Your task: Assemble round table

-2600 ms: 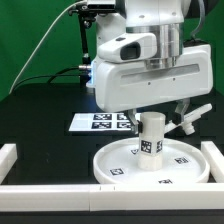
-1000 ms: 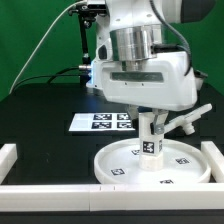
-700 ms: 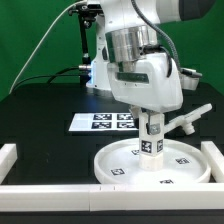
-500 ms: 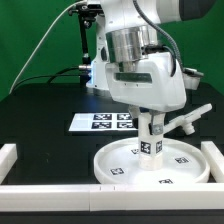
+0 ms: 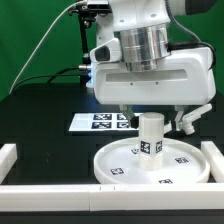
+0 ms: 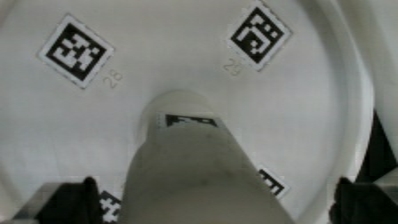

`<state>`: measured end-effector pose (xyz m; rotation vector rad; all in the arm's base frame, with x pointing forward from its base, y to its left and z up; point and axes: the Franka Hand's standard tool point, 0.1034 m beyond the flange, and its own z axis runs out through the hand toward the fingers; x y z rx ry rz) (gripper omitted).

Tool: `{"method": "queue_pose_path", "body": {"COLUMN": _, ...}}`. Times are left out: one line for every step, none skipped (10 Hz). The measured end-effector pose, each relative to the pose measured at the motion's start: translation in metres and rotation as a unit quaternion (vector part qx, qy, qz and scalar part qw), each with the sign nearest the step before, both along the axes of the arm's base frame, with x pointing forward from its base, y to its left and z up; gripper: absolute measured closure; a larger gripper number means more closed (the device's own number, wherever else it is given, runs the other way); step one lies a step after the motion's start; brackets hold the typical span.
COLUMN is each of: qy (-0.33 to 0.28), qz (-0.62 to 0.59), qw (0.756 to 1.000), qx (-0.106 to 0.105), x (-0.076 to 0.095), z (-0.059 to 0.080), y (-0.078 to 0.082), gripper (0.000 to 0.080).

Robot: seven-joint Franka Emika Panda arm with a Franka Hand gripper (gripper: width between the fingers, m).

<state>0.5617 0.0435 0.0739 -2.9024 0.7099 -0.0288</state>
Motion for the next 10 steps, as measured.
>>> {"method": "queue_pose_path", "body": {"qy": -0.005, "qz": 0.047, "qw": 0.999, "qx": -0.004, "x": 0.0, "z": 0.0, "y": -0.001, "gripper": 0.0151}}
{"method": "queue_pose_path", "body": {"qy": -0.015, "qz": 0.141, "qw": 0.99, "qx": -0.021, "x": 0.0, "z": 0.002, "y": -0.002, "gripper": 0.0151}}
{"method": "queue_pose_path", "body": {"qy": -0.02, "qz": 0.211, "qw": 0.977, "qx": -0.036, "x": 0.0, "z": 0.003, "y": 0.002, "gripper": 0.0151}}
{"method": "queue_pose_path", "body": {"qy": -0.024, "qz": 0.268, "qw": 0.962, "qx": -0.043, "x": 0.0, "z": 0.002, "y": 0.004, "gripper": 0.0151}}
{"method": "queue_pose_path", "body": {"qy": -0.026, "qz": 0.327, "qw": 0.943, "qx": -0.051, "x": -0.001, "z": 0.0, "y": 0.006, "gripper": 0.0151}}
{"method": "queue_pose_path", "body": {"qy": -0.029, "qz": 0.361, "qw": 0.931, "qx": -0.052, "x": -0.001, "z": -0.002, "y": 0.004, "gripper": 0.0151}}
{"method": "queue_pose_path", "body": {"qy": -0.033, "qz": 0.387, "qw": 0.92, "qx": -0.053, "x": 0.0, "z": -0.002, "y": -0.002, "gripper": 0.0151}}
{"method": "queue_pose_path", "body": {"qy": -0.036, "qz": 0.382, "qw": 0.922, "qx": -0.053, "x": 0.001, "z": -0.002, "y": -0.007, "gripper": 0.0151}}
{"method": "queue_pose_path", "body": {"qy": -0.035, "qz": 0.382, "qw": 0.922, "qx": -0.052, "x": 0.001, "z": -0.002, "y": -0.005, "gripper": 0.0276}}
{"method": "queue_pose_path", "body": {"qy": -0.035, "qz": 0.382, "qw": 0.922, "qx": -0.052, "x": 0.001, "z": -0.002, "y": -0.005, "gripper": 0.0276}}
